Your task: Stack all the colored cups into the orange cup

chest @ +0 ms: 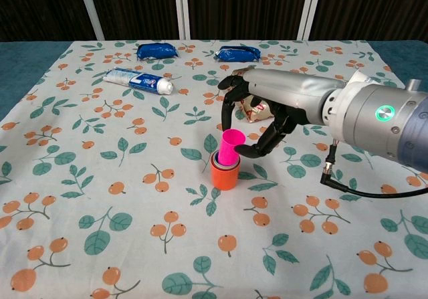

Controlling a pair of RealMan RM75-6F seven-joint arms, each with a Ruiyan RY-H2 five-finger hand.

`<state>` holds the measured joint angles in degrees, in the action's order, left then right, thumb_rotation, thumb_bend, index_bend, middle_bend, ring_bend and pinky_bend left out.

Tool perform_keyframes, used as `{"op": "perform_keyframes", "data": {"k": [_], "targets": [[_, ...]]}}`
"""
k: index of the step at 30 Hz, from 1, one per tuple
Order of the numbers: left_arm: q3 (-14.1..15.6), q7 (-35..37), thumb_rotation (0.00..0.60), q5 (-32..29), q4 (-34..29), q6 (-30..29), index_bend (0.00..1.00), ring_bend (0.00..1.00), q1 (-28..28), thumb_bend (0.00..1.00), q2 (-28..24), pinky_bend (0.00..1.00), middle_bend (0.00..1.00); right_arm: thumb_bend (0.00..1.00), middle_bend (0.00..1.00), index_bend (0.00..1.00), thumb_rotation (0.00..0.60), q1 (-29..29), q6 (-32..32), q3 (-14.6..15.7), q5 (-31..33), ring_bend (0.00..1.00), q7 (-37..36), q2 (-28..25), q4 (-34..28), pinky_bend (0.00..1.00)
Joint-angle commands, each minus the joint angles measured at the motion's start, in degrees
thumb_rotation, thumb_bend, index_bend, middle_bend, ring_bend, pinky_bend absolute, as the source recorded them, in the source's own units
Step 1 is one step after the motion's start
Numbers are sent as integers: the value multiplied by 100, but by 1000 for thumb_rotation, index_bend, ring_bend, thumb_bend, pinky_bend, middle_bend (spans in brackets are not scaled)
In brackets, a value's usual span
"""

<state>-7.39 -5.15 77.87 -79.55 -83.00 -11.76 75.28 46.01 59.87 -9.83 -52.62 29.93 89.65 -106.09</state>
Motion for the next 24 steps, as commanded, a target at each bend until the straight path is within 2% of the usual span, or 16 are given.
{"op": "perform_keyframes", "data": {"k": [1, 4, 6, 13, 17, 20, 24], "targets": [[-1, -5, 600, 2, -2, -2, 53, 0, 3, 77, 0, 9, 21, 446, 29, 264, 600, 30, -59, 23, 51, 85, 18, 7, 43, 151], [-14, 0, 600, -11, 2, -6, 53, 0, 7, 76, -1, 9, 21, 401, 0, 59, 600, 77, -152, 80, 207, 33, 130, -31, 52, 114], [-33, 18, 600, -27, 13, -3, 53, 0, 7, 76, -3, 10, 21, 389, 0, 11, 600, 141, -211, 97, 385, 29, 272, -96, -2, 112], [-58, 39, 600, -44, 34, -24, 53, 0, 25, 77, -17, 9, 21, 388, 0, 0, 600, 108, 77, -98, 282, 29, 296, -474, -389, 112], [-65, 59, 600, -37, 20, -48, 53, 0, 42, 76, -35, 9, 21, 388, 0, 0, 600, -181, 460, -116, -142, 29, 207, -1234, -859, 112], [-64, 69, 600, -27, -3, -59, 53, 0, 51, 76, -48, 9, 20, 388, 0, 0, 600, -523, 781, -17, -547, 29, 34, -1852, -1087, 112], [-48, 48, 600, 2, -52, -74, 53, 0, 64, 76, -66, 9, 20, 388, 0, 0, 600, -1223, 1508, 407, -1368, 29, -178, -2578, -1105, 112]]}}
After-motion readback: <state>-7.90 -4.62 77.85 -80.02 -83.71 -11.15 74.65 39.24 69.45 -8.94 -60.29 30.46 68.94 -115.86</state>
